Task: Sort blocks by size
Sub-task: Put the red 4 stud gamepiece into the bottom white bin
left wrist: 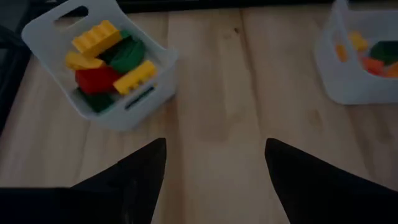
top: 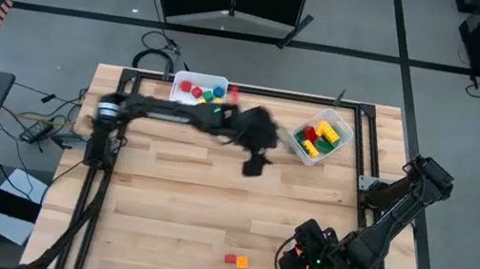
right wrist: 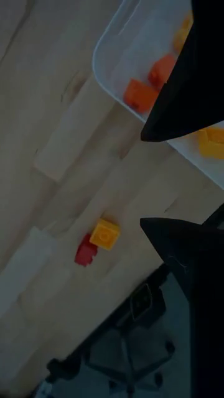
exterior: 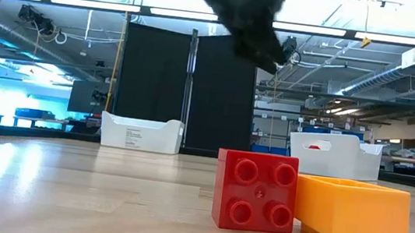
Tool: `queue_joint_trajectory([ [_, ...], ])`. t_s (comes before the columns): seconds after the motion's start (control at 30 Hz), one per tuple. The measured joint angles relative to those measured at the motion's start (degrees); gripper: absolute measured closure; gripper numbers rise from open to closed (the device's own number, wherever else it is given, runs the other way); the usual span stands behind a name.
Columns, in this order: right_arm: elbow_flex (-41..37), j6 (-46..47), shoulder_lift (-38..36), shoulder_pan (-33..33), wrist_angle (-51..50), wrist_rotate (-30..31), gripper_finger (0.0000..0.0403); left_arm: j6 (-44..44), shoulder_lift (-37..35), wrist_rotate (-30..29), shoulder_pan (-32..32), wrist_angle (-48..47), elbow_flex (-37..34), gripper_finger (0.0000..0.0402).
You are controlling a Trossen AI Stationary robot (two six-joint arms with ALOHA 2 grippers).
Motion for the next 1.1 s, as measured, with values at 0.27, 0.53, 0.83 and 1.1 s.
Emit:
queue_joint_trajectory([
  [0.27,0.0,-6.6,0.0,-0.8,1.3,-0.1,0.018,-8.7,-25.8,-7.8,-8.2,18.4,-37.2,0.0119],
  [0.53,0.0,-27.4,0.2,-8.3,8.4,-5.7,0.0181,-16.8,-46.9,-7.9,-18.1,17.9,-56.6,0.0119],
  [0.83,1.7,-49.2,7.4,-17.6,16.4,-14.6,0.0194,-17.9,-56.9,-8.3,-22.7,18.3,-69.0,0.0119],
  [1.1,16.0,-70.4,21.8,-18.0,13.5,-16.1,0.0203,-22.6,-57.1,-8.6,-22.7,18.1,-70.5,0.0119],
])
